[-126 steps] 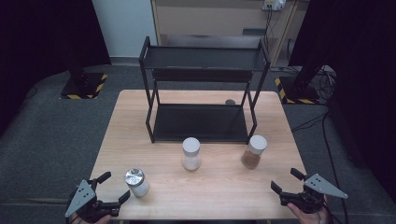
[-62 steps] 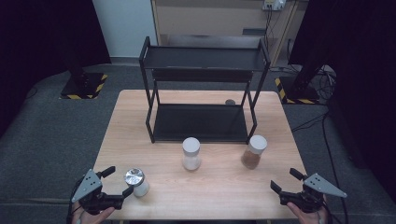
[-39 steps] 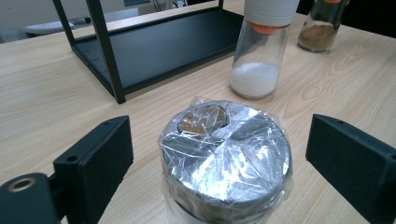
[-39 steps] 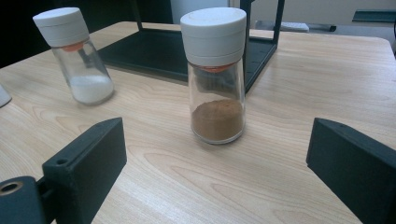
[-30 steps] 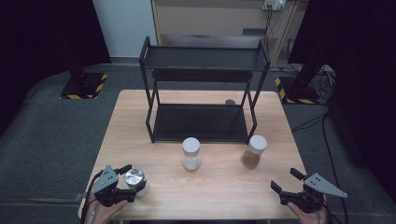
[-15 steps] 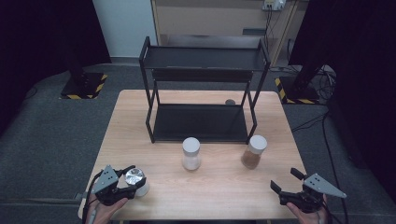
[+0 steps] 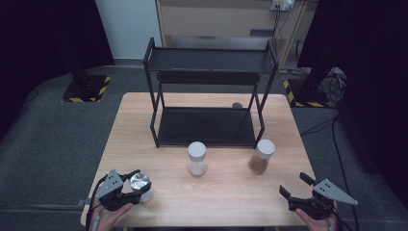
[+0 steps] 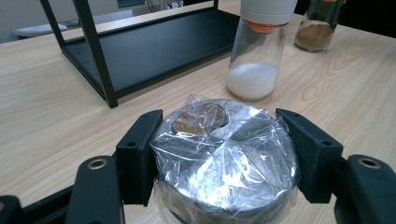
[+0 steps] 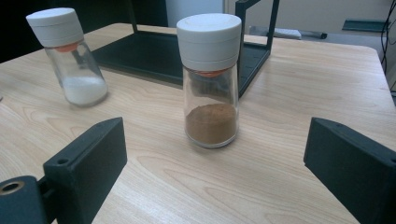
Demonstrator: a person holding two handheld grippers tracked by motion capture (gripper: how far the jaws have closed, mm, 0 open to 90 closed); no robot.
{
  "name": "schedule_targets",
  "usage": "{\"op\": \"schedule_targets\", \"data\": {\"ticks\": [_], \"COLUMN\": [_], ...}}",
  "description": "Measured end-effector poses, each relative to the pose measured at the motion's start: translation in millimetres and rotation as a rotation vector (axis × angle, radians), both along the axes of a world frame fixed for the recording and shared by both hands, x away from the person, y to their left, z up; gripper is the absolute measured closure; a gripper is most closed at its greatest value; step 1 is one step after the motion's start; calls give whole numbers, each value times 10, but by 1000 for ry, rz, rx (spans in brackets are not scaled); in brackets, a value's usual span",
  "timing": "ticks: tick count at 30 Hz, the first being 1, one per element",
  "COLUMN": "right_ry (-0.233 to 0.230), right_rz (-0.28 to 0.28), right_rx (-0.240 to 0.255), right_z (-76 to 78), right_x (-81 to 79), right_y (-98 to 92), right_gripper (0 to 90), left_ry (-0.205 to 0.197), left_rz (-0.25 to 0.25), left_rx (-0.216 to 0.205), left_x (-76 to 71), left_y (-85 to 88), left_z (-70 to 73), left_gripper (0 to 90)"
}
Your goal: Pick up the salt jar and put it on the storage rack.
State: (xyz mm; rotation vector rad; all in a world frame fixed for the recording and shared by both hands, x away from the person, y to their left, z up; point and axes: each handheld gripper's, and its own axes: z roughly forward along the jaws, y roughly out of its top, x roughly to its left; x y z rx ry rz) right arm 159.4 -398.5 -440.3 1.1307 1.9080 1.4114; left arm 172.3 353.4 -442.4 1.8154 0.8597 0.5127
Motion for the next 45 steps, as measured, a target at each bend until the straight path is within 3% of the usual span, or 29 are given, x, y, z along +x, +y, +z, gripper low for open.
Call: {"op": "schedule_targets", "data": {"ticks": [13,24,36,45], "right_ry": [-4,-6,-10,-11], "right_rz": [-15,-17,-19,-18], "right_rx": [-18,-18,-20,-18], "right_z": [6,5,2,-3], "right_x": [-9,-11,-14,-13], "right_y": [40,43,44,35], "right_gripper": [37,39,39,40], "left_ry": [0,-5,-5,-16], "left_rz": [-14,-27,-35,-23], "left_rx": [-10,-31,-27,-35], "left_x": [139,356,552,779], "left_y": [-37,-103,-194,-331], "left_z": [82,221,498,678], "left_gripper": [341,341,341,341]}}
